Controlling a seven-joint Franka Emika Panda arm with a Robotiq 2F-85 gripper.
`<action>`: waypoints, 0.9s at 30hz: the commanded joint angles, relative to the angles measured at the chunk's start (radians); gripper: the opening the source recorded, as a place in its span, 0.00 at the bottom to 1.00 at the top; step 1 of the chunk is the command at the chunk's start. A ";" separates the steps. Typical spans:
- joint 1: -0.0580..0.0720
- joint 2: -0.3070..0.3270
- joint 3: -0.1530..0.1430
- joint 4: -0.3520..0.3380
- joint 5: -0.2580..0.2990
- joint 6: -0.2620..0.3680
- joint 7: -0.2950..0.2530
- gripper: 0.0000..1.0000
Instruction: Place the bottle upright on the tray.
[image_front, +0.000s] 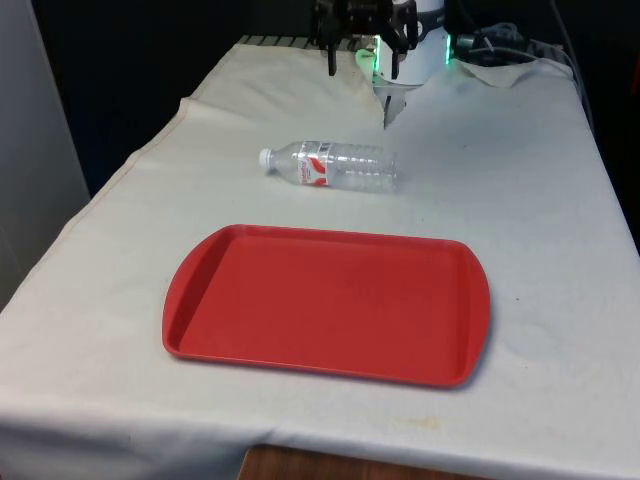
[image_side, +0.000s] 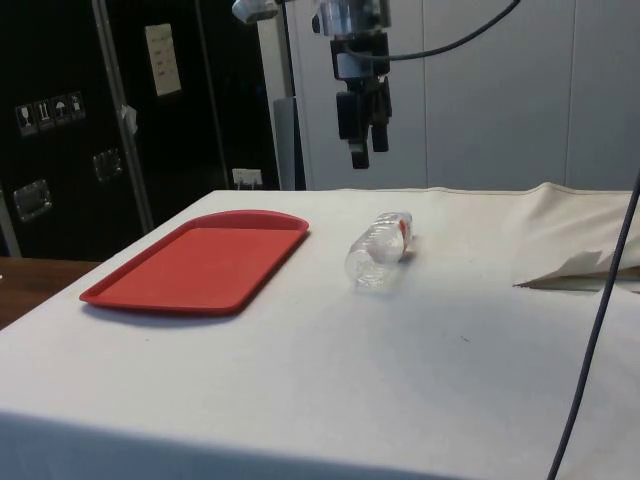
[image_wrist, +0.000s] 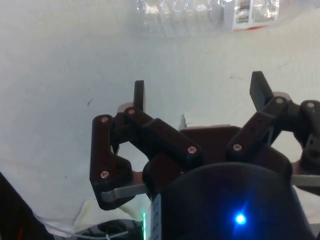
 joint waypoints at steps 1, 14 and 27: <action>-0.002 0.004 -0.003 -0.006 0.003 0.016 0.004 1.00; 0.000 0.047 -0.034 -0.015 0.015 0.048 0.024 1.00; -0.001 0.067 -0.059 -0.008 0.010 0.052 0.073 1.00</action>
